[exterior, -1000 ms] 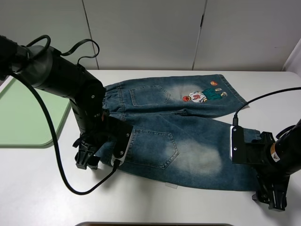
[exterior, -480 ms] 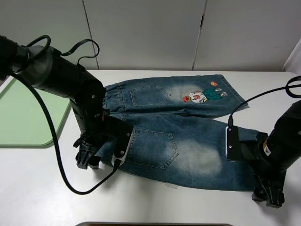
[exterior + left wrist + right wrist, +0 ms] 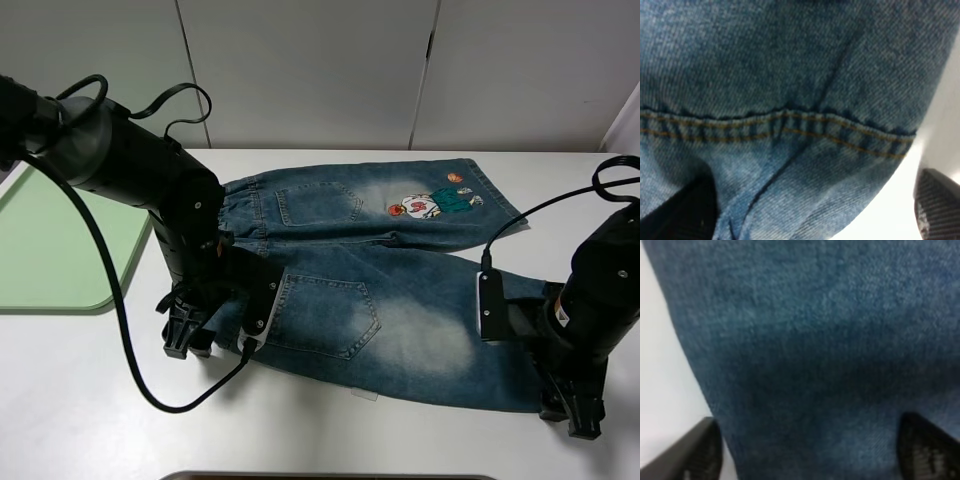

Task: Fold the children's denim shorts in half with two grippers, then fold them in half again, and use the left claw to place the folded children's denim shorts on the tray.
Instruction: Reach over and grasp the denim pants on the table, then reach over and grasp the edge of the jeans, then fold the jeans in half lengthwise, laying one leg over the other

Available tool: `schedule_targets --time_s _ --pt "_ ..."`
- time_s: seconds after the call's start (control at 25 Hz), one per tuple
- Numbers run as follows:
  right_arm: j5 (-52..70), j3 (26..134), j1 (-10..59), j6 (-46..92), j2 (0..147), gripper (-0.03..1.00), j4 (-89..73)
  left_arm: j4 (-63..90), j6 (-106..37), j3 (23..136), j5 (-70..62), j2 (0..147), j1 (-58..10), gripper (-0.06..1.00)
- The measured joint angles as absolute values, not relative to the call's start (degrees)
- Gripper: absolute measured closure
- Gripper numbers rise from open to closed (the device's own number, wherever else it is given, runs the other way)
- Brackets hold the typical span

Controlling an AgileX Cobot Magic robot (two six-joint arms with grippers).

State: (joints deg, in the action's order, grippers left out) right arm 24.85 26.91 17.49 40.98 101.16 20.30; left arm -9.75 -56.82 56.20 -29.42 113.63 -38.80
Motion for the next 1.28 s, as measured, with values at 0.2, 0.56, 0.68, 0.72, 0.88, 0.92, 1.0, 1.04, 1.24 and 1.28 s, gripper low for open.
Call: schedule_targets --time_s 0.2,0.56,0.68,0.72,0.88,0.92,1.0,1.04,1.24,1.28 --pt "25.19 26.91 17.49 41.34 101.20 0.50 21.67 -9.75 -56.82 56.20 -29.19 113.63 -38.80 0.29" --pt "25.27 26.91 17.49 41.45 101.48 0.75 24.25 -9.87 -56.82 56.20 -27.93 113.63 -38.80 0.84" --pt "24.37 26.91 17.49 41.39 101.56 0.88 25.73 -9.87 -56.82 56.20 -27.92 113.63 -38.80 0.91" --pt "23.80 26.91 17.49 41.19 101.56 0.95 26.51 -9.87 -56.82 56.20 -27.92 113.63 -38.80 0.91" --pt "23.58 26.91 17.49 41.00 101.56 0.99 26.77 -9.87 -57.76 56.20 -27.15 113.63 -38.80 0.91" --pt "23.51 26.91 17.49 41.00 101.56 0.99 26.77 -9.87 -57.95 56.20 -27.00 113.63 -38.80 0.91" --pt "23.38 26.85 17.49 40.93 101.56 0.99 26.83 -9.87 -58.16 56.20 -26.71 113.63 -38.80 0.91" --pt "23.11 26.85 17.49 40.93 101.56 0.99 26.83 -9.87 -58.16 56.20 -26.66 113.63 -38.80 0.91" --pt "22.74 26.74 17.49 40.88 101.56 0.99 26.94 -9.66 -58.09 56.20 -26.66 113.63 -38.80 0.91" --pt "22.74 26.74 17.49 40.73 101.56 0.99 26.81 -9.34 -57.72 56.20 -26.66 113.63 -38.80 0.91"
